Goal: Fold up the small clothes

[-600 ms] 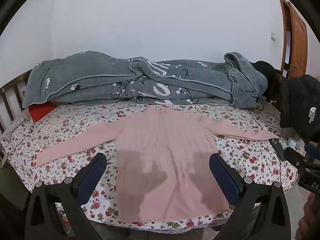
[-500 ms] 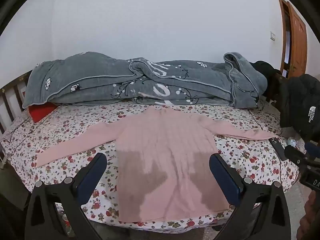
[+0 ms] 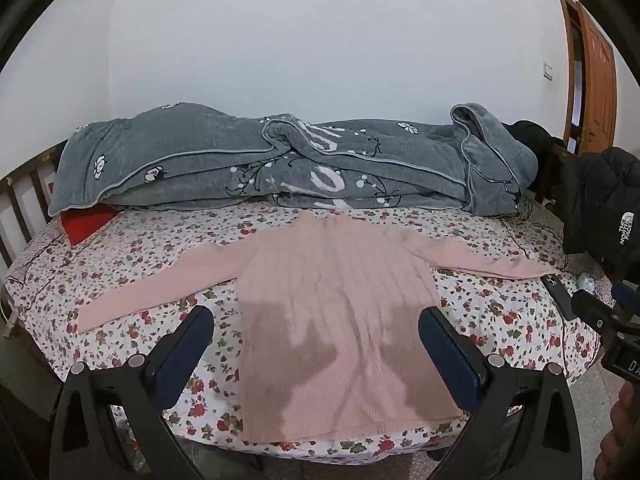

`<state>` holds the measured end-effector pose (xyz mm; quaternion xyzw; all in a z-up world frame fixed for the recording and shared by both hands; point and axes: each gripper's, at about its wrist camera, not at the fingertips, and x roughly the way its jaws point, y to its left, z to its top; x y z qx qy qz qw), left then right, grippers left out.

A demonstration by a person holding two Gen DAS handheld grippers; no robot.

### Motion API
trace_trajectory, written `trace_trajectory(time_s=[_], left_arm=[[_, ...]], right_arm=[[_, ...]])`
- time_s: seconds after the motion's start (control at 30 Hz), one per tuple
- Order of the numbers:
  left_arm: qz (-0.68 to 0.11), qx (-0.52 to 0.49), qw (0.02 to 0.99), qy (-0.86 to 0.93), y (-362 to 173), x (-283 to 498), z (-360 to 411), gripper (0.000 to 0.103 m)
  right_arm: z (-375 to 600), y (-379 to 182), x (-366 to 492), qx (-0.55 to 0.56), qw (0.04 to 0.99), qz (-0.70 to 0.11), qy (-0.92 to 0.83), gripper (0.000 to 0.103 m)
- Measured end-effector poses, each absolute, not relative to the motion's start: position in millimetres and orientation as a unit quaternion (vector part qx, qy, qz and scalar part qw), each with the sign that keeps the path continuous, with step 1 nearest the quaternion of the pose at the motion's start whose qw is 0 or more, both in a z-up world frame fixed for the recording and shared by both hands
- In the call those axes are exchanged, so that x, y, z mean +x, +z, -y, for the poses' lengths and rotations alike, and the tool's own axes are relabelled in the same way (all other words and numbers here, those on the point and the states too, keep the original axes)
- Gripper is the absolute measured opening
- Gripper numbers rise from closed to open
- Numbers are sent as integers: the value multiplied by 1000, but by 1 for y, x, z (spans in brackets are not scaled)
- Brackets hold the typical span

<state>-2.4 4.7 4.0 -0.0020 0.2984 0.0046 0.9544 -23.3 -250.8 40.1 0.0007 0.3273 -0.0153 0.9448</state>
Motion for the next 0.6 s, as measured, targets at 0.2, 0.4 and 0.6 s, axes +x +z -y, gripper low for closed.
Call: trace_trajectory(time_s=[0.2, 0.4, 0.6], left_arm=[[-299, -3, 954, 7, 6, -2, -5, 103], [-299, -3, 954, 8, 6, -4, -4, 103], [-296, -1, 955, 9, 7, -6, -4, 103]], right_arm=[[248, 41, -24, 1, 945, -326, -14, 103], [246, 44, -25, 0, 946, -323, -15, 103], [246, 45, -26, 4, 947, -322, -14, 103]])
